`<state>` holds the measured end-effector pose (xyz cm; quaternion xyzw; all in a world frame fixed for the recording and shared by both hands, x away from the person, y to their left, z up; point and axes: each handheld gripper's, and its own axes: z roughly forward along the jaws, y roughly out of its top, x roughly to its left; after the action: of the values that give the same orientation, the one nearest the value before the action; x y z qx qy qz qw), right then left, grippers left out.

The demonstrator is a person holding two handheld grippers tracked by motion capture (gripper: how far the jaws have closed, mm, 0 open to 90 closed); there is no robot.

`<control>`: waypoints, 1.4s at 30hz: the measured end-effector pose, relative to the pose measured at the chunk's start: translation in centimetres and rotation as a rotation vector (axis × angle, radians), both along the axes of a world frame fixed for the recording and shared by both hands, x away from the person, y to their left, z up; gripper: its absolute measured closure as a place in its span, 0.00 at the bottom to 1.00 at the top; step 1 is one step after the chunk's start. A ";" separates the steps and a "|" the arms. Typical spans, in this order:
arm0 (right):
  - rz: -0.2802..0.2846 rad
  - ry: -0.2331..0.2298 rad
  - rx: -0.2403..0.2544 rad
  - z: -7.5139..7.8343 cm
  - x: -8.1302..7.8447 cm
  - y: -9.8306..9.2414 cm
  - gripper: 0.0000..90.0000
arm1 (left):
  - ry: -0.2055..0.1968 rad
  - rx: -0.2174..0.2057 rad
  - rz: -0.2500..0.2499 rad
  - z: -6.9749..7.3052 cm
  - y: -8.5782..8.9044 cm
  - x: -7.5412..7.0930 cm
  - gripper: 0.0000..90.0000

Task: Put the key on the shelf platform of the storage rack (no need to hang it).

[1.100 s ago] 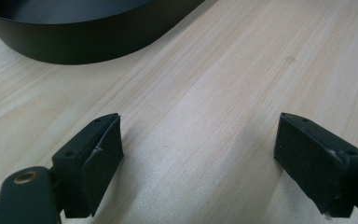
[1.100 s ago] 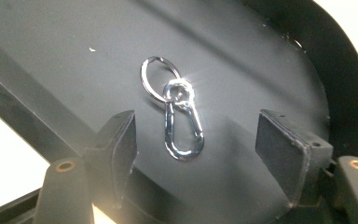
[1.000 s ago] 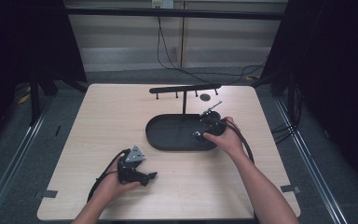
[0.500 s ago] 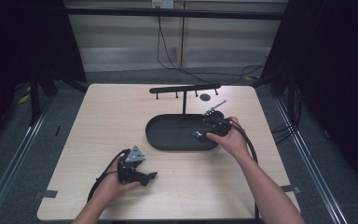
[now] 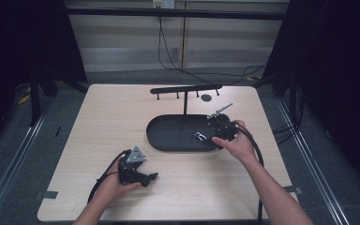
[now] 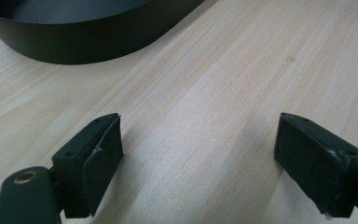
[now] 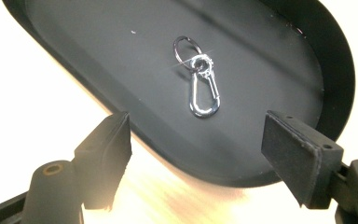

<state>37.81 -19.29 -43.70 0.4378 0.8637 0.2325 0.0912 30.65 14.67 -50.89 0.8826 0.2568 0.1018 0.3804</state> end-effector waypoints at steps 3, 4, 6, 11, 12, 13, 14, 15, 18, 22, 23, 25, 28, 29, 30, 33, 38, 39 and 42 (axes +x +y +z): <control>0.005 -0.005 -0.008 0.1 -0.3 -0.1 0.27 | 0.000 0.000 0.000 0.0 0.0 0.0 0.17; 0.014 -0.012 -0.013 0.2 -0.6 -0.2 0.27 | 0.000 0.000 0.000 0.0 0.0 0.0 0.17; 0.018 -0.013 -0.010 0.3 -0.9 -0.3 0.27 | 0.000 0.000 0.000 0.0 0.0 0.0 0.17; 0.035 -0.026 -0.022 0.4 -1.5 -0.5 0.27 | 0.001 -0.002 0.001 0.0 0.0 0.0 0.17; 0.037 -0.024 -0.021 0.5 -1.8 -0.5 0.27 | 0.000 0.000 0.000 0.0 0.0 0.0 0.17; 0.037 -0.024 -0.021 0.5 -1.8 -0.5 0.27 | 0.000 0.000 0.000 0.0 0.0 0.0 0.17; 0.036 -0.025 -0.007 0.4 -2.1 -0.7 0.27 | 0.000 -0.001 0.000 0.0 0.0 0.0 0.17; 0.036 -0.025 -0.007 0.4 -2.1 -0.7 0.27 | 0.000 -0.001 0.000 0.0 0.0 0.0 0.17; 0.040 -0.021 -0.001 0.3 -2.6 -0.8 0.27 | 0.002 0.000 0.000 0.0 0.0 0.0 0.17; 0.046 -0.022 0.004 0.3 -2.9 -1.0 0.27 | 0.000 0.000 0.000 0.0 0.0 0.0 0.17; 0.048 -0.023 0.002 0.3 -3.0 -1.1 0.27 | 0.000 0.000 0.000 0.0 0.0 0.0 0.17; 0.055 -0.029 0.004 0.6 -3.3 -1.3 0.27 | 0.002 0.000 0.000 0.0 0.0 0.0 0.17; 0.053 -0.032 0.014 0.8 -3.7 -1.4 0.27 | -0.001 0.005 0.000 0.0 0.0 0.0 0.17; 0.053 -0.032 0.014 0.8 -3.7 -1.4 0.27 | -0.001 0.005 0.000 0.0 0.0 0.0 0.17; 0.052 -0.033 0.019 0.7 -3.9 -1.5 0.27 | -0.002 0.004 0.000 0.0 0.0 0.0 0.17; 0.050 -0.022 0.019 0.5 -4.1 -1.7 0.27 | 0.001 0.001 0.003 0.0 0.0 0.0 0.17; 0.050 -0.012 0.020 0.0 -4.6 -2.3 0.27 | -0.001 0.003 0.001 0.0 0.0 0.0 0.17; 0.045 -0.010 0.018 -0.1 -4.7 -2.4 0.27 | -0.001 0.003 0.001 0.0 0.0 0.0 0.17; 0.043 -0.013 0.029 -0.2 -4.9 -2.8 0.27 | -0.001 0.003 0.002 0.0 0.0 0.0 0.17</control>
<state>32.92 -22.07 -43.88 0.4191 0.8687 0.2497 0.0855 30.64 14.67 -50.88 0.8827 0.2574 0.1032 0.3793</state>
